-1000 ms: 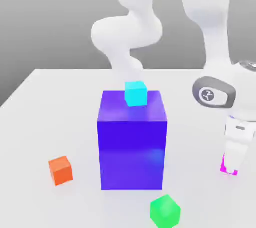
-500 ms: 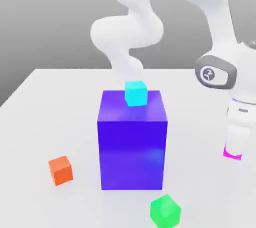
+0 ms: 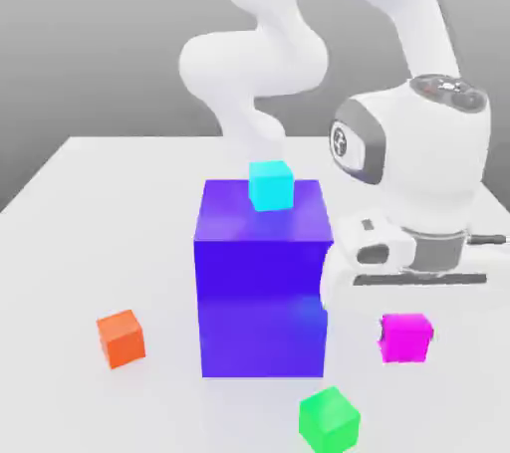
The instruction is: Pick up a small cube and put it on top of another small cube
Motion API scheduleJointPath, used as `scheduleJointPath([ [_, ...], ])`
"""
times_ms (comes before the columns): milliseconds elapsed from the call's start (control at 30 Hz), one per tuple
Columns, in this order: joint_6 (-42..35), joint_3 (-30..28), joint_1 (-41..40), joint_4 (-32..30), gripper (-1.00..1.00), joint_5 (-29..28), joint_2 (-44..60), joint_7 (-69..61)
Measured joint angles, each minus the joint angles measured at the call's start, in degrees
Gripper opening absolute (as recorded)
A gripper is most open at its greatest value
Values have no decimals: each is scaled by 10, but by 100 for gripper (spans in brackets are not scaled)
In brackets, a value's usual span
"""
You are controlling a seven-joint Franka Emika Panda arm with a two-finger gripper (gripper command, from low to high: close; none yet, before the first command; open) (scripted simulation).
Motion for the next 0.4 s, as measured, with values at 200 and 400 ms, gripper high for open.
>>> scheduleJointPath([
  [200, 11, -40, -26, 22, -100, 13, 32, 102],
  [400, 61, -42, -26, 25, 100, 15, 86, 105],
])
